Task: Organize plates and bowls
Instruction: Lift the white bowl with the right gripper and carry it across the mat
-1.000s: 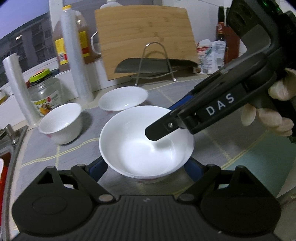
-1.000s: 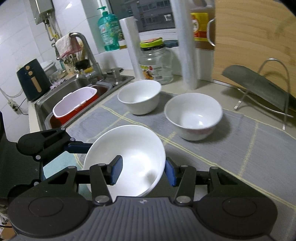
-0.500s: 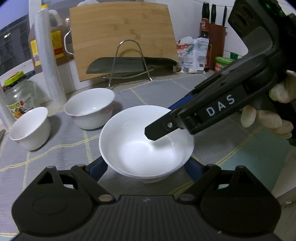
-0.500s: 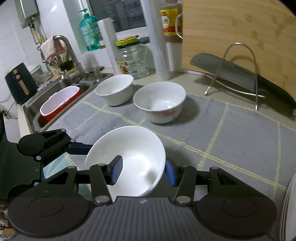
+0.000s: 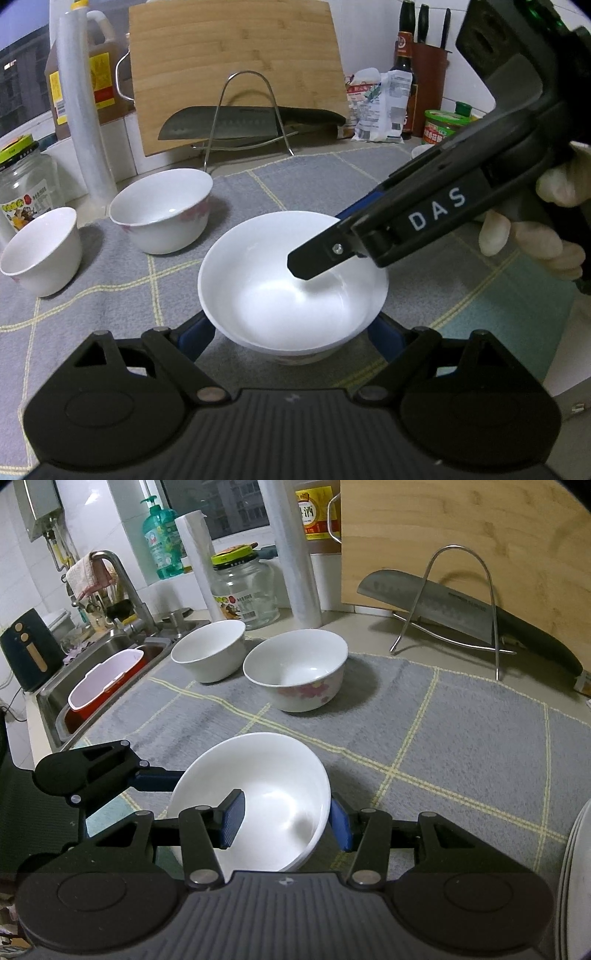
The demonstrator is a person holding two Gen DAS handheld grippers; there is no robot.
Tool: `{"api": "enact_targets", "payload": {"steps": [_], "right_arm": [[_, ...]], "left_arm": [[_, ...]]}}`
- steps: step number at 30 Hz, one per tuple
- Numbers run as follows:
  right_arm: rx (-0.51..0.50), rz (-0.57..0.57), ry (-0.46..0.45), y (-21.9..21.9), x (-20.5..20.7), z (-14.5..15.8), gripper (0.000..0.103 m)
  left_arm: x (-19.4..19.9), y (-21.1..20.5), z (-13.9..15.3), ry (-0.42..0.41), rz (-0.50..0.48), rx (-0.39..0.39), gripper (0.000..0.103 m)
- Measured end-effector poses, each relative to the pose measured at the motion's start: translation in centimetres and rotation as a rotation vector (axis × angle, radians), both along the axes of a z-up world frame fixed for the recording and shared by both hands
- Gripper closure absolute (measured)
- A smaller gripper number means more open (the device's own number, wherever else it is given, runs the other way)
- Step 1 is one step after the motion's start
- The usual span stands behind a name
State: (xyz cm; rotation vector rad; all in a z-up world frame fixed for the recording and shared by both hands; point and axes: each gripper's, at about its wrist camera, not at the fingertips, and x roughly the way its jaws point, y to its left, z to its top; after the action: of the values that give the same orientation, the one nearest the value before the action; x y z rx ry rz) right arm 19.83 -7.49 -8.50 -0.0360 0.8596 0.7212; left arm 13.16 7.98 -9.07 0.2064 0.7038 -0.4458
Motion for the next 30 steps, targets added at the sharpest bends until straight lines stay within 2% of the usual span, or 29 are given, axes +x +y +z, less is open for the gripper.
{"api": "enact_targets", "payload": {"steps": [2, 4, 6, 11, 21, 27, 30], "right_arm": [[0.005, 0.001, 0.003, 0.0, 0.1, 0.0, 0.043], [0.006, -0.004, -0.004, -0.1, 0.1, 0.1, 0.033], [0.006, -0.021, -0.017, -0.2, 0.1, 0.3, 0.015], [0.026, -0.045, -0.031, -0.9, 0.4, 0.8, 0.005], [0.051, -0.076, -0.028, -1.2, 1.0, 1.2, 0.0], [0.03, -0.067, -0.068, -0.6, 1.3, 1.9, 0.0], [0.007, -0.054, -0.095, -0.2, 1.7, 2.3, 0.0]], "left_arm": [[0.0, -0.1, 0.0, -0.005, -0.009, 0.005, 0.007], [-0.3, -0.2, 0.0, -0.025, -0.011, 0.022, 0.003], [-0.4, -0.1, 0.1, -0.02, -0.011, 0.024, 0.003], [-1.1, 0.8, 0.8, 0.004, 0.009, -0.014, 0.003], [-2.4, 3.3, 3.8, -0.038, 0.101, -0.093, 0.002], [-0.5, 6.0, 4.5, -0.053, 0.229, -0.107, 0.002], [0.9, 7.2, 4.7, -0.065, 0.268, -0.079, 0.002]]}}
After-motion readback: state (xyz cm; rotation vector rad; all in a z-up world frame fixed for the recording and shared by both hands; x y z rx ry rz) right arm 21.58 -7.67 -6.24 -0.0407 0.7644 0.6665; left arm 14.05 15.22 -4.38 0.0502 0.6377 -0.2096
